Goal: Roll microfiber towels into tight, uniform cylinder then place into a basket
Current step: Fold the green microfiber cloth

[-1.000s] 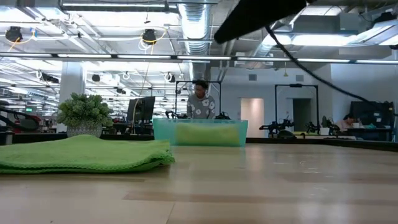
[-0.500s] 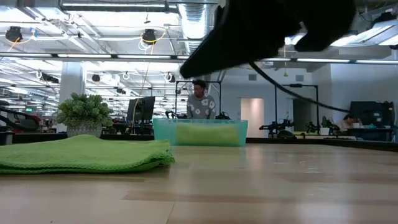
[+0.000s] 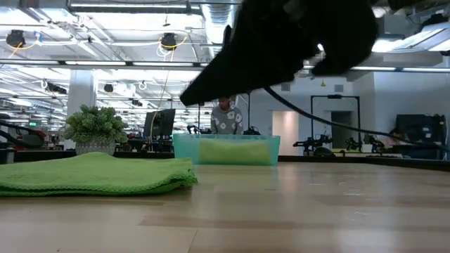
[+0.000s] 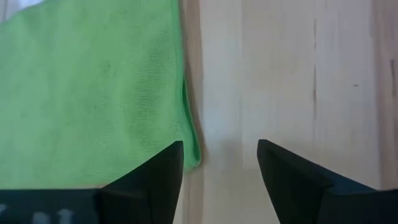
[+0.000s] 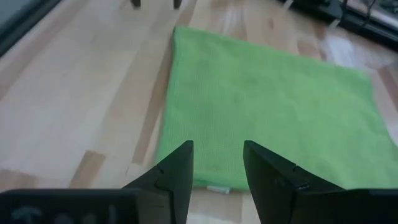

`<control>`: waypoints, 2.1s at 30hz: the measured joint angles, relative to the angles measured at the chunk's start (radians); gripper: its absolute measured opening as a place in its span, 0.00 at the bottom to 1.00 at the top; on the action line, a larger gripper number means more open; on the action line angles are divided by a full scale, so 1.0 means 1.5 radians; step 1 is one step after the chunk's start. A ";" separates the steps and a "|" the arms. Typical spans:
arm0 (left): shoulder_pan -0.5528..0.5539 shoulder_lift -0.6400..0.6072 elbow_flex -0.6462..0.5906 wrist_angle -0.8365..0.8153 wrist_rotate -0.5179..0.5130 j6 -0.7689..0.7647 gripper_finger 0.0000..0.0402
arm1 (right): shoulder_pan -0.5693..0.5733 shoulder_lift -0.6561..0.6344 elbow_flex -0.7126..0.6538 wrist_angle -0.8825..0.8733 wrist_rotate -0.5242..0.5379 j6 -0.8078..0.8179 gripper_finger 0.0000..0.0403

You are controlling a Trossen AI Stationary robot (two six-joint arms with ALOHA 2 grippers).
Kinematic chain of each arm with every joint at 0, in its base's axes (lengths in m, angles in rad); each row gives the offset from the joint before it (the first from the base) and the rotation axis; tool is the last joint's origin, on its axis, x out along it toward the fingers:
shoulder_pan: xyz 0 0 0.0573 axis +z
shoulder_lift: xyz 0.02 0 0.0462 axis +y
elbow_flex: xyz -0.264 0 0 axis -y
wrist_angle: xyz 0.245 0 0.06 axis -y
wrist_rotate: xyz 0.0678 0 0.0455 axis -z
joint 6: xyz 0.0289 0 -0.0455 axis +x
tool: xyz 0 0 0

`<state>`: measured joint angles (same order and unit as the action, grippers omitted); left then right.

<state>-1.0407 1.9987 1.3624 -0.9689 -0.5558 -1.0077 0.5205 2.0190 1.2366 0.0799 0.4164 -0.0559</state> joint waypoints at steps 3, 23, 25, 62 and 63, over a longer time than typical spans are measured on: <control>-0.002 0.000 -0.009 0.000 -0.005 -0.014 0.50 | -0.001 0.000 0.000 0.015 -0.003 0.001 0.41; -0.001 0.000 -0.018 -0.060 0.031 -0.050 0.50 | -0.012 -0.002 0.074 0.038 -0.010 -0.002 0.41; -0.001 0.000 -0.018 -0.062 0.034 -0.050 0.50 | -0.008 -0.002 0.097 0.010 -0.008 -0.002 0.41; -0.001 -0.001 -0.017 -0.063 0.035 -0.047 0.50 | 0.170 -0.099 0.270 -0.321 0.141 -0.042 0.41; -0.001 -0.001 -0.017 -0.063 0.035 -0.047 0.50 | 0.173 -0.104 0.270 -0.323 0.141 -0.043 0.41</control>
<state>-1.0420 1.9968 1.3365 -1.0637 -0.5034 -1.0779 0.7793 1.8634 1.6409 -0.4051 0.6277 -0.1200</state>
